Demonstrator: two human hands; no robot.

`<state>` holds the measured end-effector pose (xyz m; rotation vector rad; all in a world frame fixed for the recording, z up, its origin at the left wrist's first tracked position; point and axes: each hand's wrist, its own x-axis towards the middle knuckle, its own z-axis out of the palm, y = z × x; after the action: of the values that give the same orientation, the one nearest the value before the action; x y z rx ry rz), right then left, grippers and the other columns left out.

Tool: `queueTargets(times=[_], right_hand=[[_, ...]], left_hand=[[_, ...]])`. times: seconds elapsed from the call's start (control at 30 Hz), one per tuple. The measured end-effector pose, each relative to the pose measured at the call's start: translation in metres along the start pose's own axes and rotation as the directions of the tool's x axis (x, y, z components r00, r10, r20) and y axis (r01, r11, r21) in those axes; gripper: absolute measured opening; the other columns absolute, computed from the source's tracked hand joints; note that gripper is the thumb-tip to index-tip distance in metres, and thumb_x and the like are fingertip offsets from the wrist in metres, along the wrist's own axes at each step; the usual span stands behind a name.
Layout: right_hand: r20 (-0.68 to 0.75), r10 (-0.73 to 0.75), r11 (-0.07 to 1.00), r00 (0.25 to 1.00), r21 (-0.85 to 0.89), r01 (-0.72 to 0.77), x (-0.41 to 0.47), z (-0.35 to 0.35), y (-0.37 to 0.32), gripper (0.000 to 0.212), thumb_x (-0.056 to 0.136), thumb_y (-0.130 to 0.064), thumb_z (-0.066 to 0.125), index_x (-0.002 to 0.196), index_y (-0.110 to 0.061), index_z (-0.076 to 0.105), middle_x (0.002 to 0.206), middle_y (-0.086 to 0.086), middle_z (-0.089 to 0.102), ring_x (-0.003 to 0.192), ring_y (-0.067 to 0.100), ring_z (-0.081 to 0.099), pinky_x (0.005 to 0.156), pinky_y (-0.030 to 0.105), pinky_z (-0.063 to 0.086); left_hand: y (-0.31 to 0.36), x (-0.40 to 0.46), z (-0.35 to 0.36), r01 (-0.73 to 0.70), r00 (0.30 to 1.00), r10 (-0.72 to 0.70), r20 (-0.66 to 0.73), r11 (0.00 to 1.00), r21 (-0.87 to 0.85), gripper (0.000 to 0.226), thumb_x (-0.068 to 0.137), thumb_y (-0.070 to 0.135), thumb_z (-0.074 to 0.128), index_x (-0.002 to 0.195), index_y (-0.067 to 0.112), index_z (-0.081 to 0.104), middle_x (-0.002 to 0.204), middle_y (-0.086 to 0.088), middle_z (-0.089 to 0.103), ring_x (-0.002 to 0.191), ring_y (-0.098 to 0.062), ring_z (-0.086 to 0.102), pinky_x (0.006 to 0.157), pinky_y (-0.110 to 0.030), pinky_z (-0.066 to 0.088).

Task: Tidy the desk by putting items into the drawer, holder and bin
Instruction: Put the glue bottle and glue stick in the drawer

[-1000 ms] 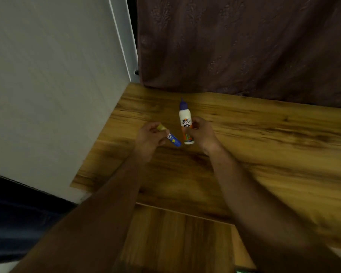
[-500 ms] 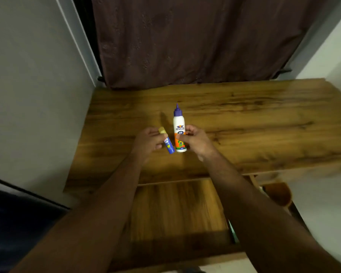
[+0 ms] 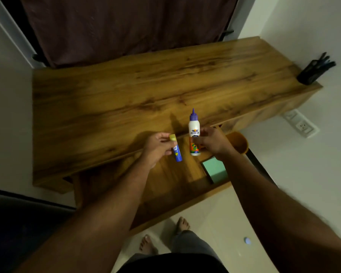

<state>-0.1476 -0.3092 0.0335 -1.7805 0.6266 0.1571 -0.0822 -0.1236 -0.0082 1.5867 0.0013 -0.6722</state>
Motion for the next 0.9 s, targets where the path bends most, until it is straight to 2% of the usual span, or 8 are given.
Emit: queueTargets(times=[0.07, 0.13, 0.2, 0.37, 0.43, 0.53, 0.77, 0.9], right_hand=[[-0.006, 0.044, 0.996, 0.999, -0.076, -0.045, -0.006, -0.005, 0.010, 0.027, 0.081, -0.003, 0.074, 0.104, -0.005, 0.060, 0.088, 0.011, 0.066, 0.069, 0.015, 0.066, 0.054, 0.024, 0.057], [-0.013, 0.087, 0.986, 0.996, -0.140, -0.088, -0.006, -0.007, 0.027, 0.026, 0.079, -0.004, 0.076, 0.097, -0.010, 0.059, 0.091, 0.011, 0.066, 0.076, 0.020, 0.067, 0.067, 0.035, 0.061], [-0.025, 0.128, 0.967, 0.991, -0.218, -0.131, -0.003, -0.006, 0.045, 0.034, 0.076, -0.010, 0.080, 0.104, -0.009, 0.061, 0.098, 0.011, 0.068, 0.085, 0.025, 0.069, 0.078, 0.044, 0.060], [-0.076, 0.166, 0.822, 0.983, -0.541, -0.181, 0.008, 0.001, 0.086, 0.042, 0.080, -0.023, 0.078, 0.116, -0.009, 0.063, 0.109, 0.009, 0.070, 0.099, 0.022, 0.068, 0.085, 0.037, 0.055], [-0.082, 0.190, 0.747, 0.978, -0.634, -0.199, 0.012, 0.003, 0.098, 0.044, 0.079, -0.024, 0.078, 0.117, -0.008, 0.062, 0.112, 0.010, 0.069, 0.103, 0.024, 0.066, 0.088, 0.038, 0.054], [-0.057, 0.179, 0.654, 0.982, -0.739, -0.162, 0.018, 0.007, 0.110, 0.046, 0.079, -0.028, 0.077, 0.116, -0.006, 0.062, 0.111, 0.012, 0.069, 0.103, 0.027, 0.066, 0.084, 0.034, 0.050], [-0.066, 0.153, 0.543, 0.986, -0.828, -0.140, 0.030, 0.017, 0.118, 0.040, 0.086, -0.033, 0.070, 0.115, -0.006, 0.058, 0.108, 0.009, 0.065, 0.094, 0.022, 0.062, 0.070, 0.029, 0.042], [-0.063, 0.131, 0.491, 0.989, -0.863, -0.120, 0.031, 0.023, 0.122, 0.035, 0.090, -0.031, 0.066, 0.113, -0.007, 0.059, 0.107, 0.010, 0.065, 0.095, 0.022, 0.064, 0.071, 0.028, 0.047]], left_hand=[[-0.013, -0.001, 0.006, 0.019, 1.000, -0.019, 0.019, 0.999, 0.034, 0.036, 0.082, 0.002, 0.073, 0.116, 0.004, 0.059, 0.094, -0.002, 0.064, 0.073, -0.010, 0.064, 0.062, -0.023, 0.055], [-0.028, 0.000, 0.013, 0.046, 0.999, -0.048, 0.024, 0.997, 0.056, 0.037, 0.082, 0.002, 0.073, 0.117, 0.003, 0.059, 0.095, -0.003, 0.063, 0.074, -0.011, 0.064, 0.064, -0.025, 0.056], [-0.044, 0.002, 0.021, 0.072, 0.997, -0.074, 0.015, 0.994, 0.083, 0.038, 0.082, 0.002, 0.073, 0.117, 0.002, 0.058, 0.092, 0.000, 0.063, 0.073, -0.011, 0.063, 0.066, -0.027, 0.055], [-0.085, 0.009, 0.043, 0.183, 0.981, -0.172, -0.087, 0.974, 0.133, 0.041, 0.080, 0.002, 0.075, 0.117, 0.000, 0.058, 0.096, -0.008, 0.064, 0.070, -0.014, 0.062, 0.064, -0.030, 0.055], [-0.104, 0.015, 0.052, 0.206, 0.973, -0.182, -0.142, 0.962, 0.179, 0.043, 0.075, 0.010, 0.080, 0.114, 0.006, 0.062, 0.102, -0.011, 0.068, 0.083, -0.023, 0.067, 0.075, -0.040, 0.059], [-0.133, 0.025, 0.062, 0.267, 0.957, -0.227, -0.183, 0.933, 0.241, 0.043, 0.072, 0.024, 0.082, 0.111, 0.017, 0.064, 0.107, -0.012, 0.068, 0.097, -0.027, 0.066, 0.081, -0.046, 0.058], [-0.187, 0.047, 0.080, 0.305, 0.946, -0.258, -0.198, 0.915, 0.263, 0.049, 0.059, 0.046, 0.077, 0.101, 0.024, 0.066, 0.101, -0.007, 0.070, 0.092, -0.026, 0.068, 0.082, -0.046, 0.058], [-0.157, 0.029, 0.088, 0.266, 0.956, -0.195, -0.219, 0.890, 0.370, 0.042, 0.071, 0.039, 0.079, 0.106, 0.018, 0.069, 0.102, -0.010, 0.072, 0.091, -0.026, 0.068, 0.083, -0.044, 0.056]])
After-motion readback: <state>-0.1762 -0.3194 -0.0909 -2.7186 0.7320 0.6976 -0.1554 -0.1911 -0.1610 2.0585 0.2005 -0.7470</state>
